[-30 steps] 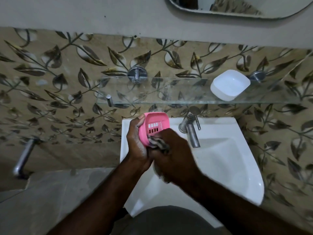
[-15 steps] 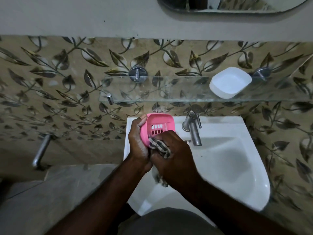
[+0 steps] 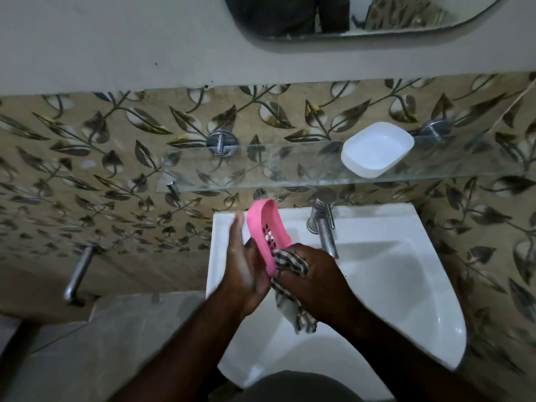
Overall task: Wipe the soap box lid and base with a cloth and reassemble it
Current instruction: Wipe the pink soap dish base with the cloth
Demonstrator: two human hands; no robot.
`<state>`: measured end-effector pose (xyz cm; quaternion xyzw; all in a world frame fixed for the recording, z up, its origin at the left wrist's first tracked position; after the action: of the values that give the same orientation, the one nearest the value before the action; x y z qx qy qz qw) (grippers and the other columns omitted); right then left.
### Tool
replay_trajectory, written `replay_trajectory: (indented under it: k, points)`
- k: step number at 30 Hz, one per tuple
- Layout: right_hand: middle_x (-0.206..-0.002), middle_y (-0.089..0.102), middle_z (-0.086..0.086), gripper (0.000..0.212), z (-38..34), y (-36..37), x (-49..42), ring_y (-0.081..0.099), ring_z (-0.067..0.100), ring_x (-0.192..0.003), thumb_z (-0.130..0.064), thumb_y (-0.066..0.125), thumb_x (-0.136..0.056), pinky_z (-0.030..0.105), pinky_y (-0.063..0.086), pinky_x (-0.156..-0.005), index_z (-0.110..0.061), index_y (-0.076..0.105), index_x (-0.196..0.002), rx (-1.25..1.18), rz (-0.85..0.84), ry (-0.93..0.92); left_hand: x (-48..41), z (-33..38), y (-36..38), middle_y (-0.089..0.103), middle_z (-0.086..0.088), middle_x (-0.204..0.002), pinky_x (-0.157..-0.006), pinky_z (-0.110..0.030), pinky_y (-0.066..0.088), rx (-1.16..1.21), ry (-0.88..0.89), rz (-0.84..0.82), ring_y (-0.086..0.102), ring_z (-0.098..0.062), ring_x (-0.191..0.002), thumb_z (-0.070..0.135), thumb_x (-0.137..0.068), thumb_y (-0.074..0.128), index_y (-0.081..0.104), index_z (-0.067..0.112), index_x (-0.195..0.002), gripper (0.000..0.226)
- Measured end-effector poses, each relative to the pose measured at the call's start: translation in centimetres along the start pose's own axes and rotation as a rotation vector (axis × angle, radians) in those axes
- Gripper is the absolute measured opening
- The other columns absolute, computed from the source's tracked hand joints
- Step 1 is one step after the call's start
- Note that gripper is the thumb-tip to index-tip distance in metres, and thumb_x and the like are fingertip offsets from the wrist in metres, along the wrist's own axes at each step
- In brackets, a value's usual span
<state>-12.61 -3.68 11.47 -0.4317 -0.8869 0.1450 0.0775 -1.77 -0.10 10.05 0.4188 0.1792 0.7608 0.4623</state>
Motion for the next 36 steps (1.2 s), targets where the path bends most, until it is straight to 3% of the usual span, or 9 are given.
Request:
replay_trajectory:
  k: [4,8,12,17,24,28,30,33,36]
  points:
    - [-0.084,0.072,0.004,0.019,-0.8,0.4,0.7,0.07,0.019,-0.076,-0.013,0.065,-0.076,0.036,0.056,-0.071,-0.012,0.067,-0.096,-0.095,-0.007,-0.04,-0.3,-1.3,1.0,0.071,-0.014,-0.086,-0.076,-0.038,0.056,-0.171,0.124,0.092,0.069,-0.027,-0.076,0.071,-0.073,0.045,0.076,0.012,-0.084,0.068]
    - [-0.099,0.07,-0.016,0.033,-0.5,0.5,1.9,0.067,0.001,-0.089,-0.019,0.071,-0.079,0.023,0.054,-0.078,-0.031,0.061,-0.108,-0.04,0.022,-0.086,-0.8,-1.1,0.2,0.068,-0.014,-0.08,-0.074,-0.037,0.053,-0.133,0.117,0.122,0.065,-0.027,-0.07,0.074,-0.068,0.051,0.069,0.003,-0.1,0.08]
    - [-0.11,0.062,-0.011,0.029,-0.7,-0.1,2.8,0.062,0.005,-0.089,-0.017,0.062,-0.085,0.015,0.05,-0.076,-0.03,0.061,-0.11,0.378,-0.064,-0.367,-0.5,-0.9,-0.5,0.07,-0.017,-0.092,-0.082,-0.042,0.052,-0.066,0.083,0.061,0.064,-0.029,-0.078,0.071,-0.072,0.053,0.072,0.002,-0.104,0.078]
    - [-0.108,0.063,-0.007,0.036,1.1,-2.2,1.0,0.066,0.019,-0.088,-0.017,0.056,-0.082,0.033,0.056,-0.071,-0.031,0.067,-0.114,0.556,-0.099,-0.293,-0.5,-1.1,0.0,0.071,-0.017,-0.1,-0.079,-0.039,0.056,-0.209,0.073,0.103,0.067,-0.027,-0.081,0.067,-0.073,0.059,0.064,0.006,-0.12,0.077]
    - [-0.102,0.073,-0.006,0.035,-0.4,-1.4,1.5,0.068,0.014,-0.09,-0.028,0.053,-0.078,0.026,0.055,-0.082,-0.023,0.07,-0.108,0.371,-0.057,-0.274,-0.9,-1.7,0.5,0.07,-0.017,-0.099,-0.078,-0.037,0.055,-0.167,0.036,0.159,0.066,-0.026,-0.08,0.068,-0.072,0.059,0.063,-0.001,-0.12,0.084]
    - [-0.102,0.068,-0.008,0.029,2.0,-1.5,0.6,0.069,0.019,-0.085,-0.014,0.059,-0.078,0.029,0.057,-0.068,-0.025,0.071,-0.102,0.657,-0.114,-0.38,-1.0,-1.7,0.1,0.072,-0.014,-0.096,-0.078,-0.036,0.053,-0.257,0.012,0.17,0.068,-0.024,-0.08,0.067,-0.066,0.058,0.068,0.009,-0.115,0.077]
    - [-0.1,0.067,-0.009,0.025,2.1,-1.2,0.6,0.068,0.018,-0.085,-0.015,0.062,-0.08,0.033,0.057,-0.071,-0.026,0.072,-0.1,0.569,-0.166,-0.3,-0.9,-1.9,0.3,0.072,-0.014,-0.092,-0.075,-0.035,0.053,-0.268,0.007,0.18,0.067,-0.024,-0.078,0.067,-0.063,0.057,0.069,0.009,-0.11,0.075]
    - [-0.088,0.074,-0.003,0.011,1.2,-1.1,0.0,0.071,0.013,-0.079,-0.012,0.073,-0.083,0.032,0.058,-0.074,-0.016,0.076,-0.093,-0.097,-0.227,0.023,-0.9,-2.2,1.0,0.069,-0.015,-0.082,-0.064,-0.031,0.052,-0.278,0.016,0.185,0.064,-0.026,-0.069,0.072,-0.065,0.054,0.071,0.004,-0.097,0.077]
    - [-0.087,0.074,-0.001,0.013,0.4,-1.5,-0.1,0.07,0.01,-0.079,-0.009,0.071,-0.085,0.023,0.055,-0.072,-0.016,0.075,-0.096,-0.182,-0.159,-0.053,-1.1,-1.6,1.3,0.07,-0.014,-0.086,-0.066,-0.032,0.053,-0.253,0.043,0.182,0.065,-0.024,-0.071,0.074,-0.067,0.053,0.07,0.003,-0.104,0.082]
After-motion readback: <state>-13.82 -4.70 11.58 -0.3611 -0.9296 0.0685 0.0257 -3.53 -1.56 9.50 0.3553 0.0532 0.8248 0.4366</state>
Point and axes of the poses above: each hand's wrist, its own x-axis away from the middle knuckle, its own y-axis out of the palm, z = x × y, the point moved 5 cm from there along -x, towards the middle knuckle
